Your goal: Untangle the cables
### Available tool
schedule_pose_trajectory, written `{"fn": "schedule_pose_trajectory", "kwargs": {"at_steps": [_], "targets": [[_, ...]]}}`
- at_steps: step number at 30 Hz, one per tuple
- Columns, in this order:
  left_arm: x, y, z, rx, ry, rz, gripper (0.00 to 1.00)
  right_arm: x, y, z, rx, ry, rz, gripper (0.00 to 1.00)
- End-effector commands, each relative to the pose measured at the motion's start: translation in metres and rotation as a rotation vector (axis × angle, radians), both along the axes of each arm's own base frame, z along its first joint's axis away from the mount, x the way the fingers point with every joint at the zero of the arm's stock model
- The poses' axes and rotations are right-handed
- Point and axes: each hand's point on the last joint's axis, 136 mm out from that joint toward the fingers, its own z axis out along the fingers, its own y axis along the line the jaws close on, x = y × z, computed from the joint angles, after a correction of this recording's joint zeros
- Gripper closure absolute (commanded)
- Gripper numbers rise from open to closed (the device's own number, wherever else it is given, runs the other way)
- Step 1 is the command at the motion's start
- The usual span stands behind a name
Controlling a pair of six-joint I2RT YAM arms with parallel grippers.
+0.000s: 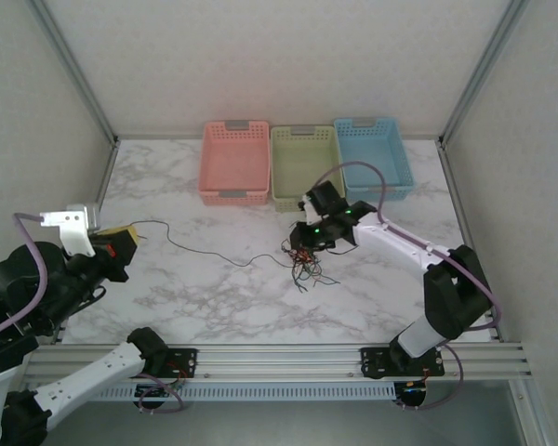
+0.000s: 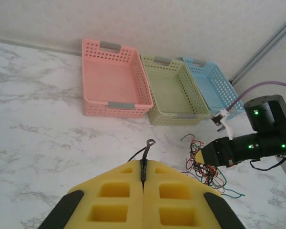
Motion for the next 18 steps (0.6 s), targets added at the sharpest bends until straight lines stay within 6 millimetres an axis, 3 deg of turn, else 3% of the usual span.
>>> {"fn": "schedule_pose_trajectory", "kwargs": {"at_steps": [1, 7, 18], "targets": [[-0.004, 0.012, 0.002, 0.029, -0.022, 0.03, 1.0, 0.001, 0.008, 0.018, 0.217, 0.048, -0.008, 0.96], [-0.008, 0.021, 0.004, 0.036, -0.04, 0.048, 1.0, 0.015, -0.026, 0.004, 0.391, 0.15, -0.116, 0.95], [-0.017, 0.03, 0.007, 0.027, -0.057, 0.056, 1.0, 0.034, -0.093, -0.03, 0.478, 0.243, -0.352, 0.9]]}}
